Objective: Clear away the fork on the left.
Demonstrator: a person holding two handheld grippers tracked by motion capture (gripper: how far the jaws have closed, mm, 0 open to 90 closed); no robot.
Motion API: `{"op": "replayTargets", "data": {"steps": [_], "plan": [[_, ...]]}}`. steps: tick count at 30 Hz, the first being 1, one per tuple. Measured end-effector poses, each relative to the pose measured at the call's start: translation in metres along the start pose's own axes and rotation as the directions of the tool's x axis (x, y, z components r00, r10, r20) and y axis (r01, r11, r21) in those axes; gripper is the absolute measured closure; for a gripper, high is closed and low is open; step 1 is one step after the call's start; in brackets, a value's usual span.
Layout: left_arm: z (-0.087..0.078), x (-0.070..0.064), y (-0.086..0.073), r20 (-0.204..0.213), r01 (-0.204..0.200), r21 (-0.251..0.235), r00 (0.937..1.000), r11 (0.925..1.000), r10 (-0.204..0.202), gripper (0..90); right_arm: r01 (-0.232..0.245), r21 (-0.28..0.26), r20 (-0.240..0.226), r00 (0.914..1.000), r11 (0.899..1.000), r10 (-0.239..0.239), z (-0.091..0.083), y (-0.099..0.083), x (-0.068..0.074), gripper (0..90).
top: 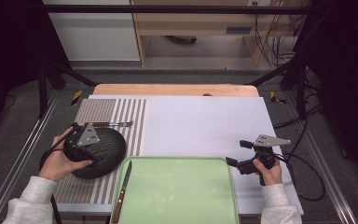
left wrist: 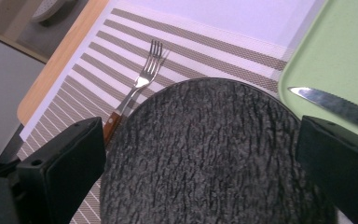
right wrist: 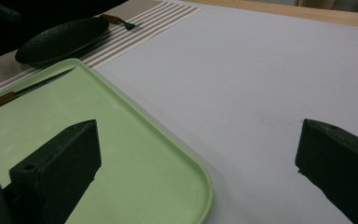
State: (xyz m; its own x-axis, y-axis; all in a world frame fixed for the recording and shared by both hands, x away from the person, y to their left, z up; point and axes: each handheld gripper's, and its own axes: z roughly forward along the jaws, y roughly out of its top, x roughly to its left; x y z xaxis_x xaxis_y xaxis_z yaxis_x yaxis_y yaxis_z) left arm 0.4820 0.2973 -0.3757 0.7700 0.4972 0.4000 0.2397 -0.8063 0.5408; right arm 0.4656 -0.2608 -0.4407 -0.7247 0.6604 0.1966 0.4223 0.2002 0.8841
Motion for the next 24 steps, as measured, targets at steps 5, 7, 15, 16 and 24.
{"op": "replayTargets", "data": {"steps": [5, 7, 15, 16, 24], "plan": [[0.004, 0.009, 0.003, -0.021, -0.039, 0.015, 0.999, 0.9991, 0.039, 1.6, 0.003, 0.001, 0.002, 1.0, 1.0, -0.003, 0.0, 0.0, 0.0, 0.6], [0.006, 0.012, 0.004, -0.03, -0.047, 0.023, 0.9984, 0.9986, 0.047, 1.7, 0.004, 0.001, 0.001, 1.0, 1.0, -0.004, 0.0, 0.0, 0.0, 0.6], [0.018, 0.025, 0.003, -0.058, -0.077, 0.068, 0.995, 0.9947, 0.081, 2.5, 0.005, 0.005, 0.002, 1.0, 1.0, -0.005, 0.0, -0.001, 0.0, 0.6], [0.019, 0.027, 0.002, -0.064, -0.076, 0.071, 0.9947, 0.9946, 0.081, 2.8, 0.004, 0.003, 0.001, 1.0, 1.0, -0.004, 0.0, -0.001, 0.0, 0.6], [0.031, 0.042, -0.004, -0.096, -0.09, 0.1, 0.9904, 0.9909, 0.1, 4.1, 0.006, 0.004, 0.001, 1.0, 1.0, -0.006, 0.0, -0.001, 0.0, 0.6]]}}
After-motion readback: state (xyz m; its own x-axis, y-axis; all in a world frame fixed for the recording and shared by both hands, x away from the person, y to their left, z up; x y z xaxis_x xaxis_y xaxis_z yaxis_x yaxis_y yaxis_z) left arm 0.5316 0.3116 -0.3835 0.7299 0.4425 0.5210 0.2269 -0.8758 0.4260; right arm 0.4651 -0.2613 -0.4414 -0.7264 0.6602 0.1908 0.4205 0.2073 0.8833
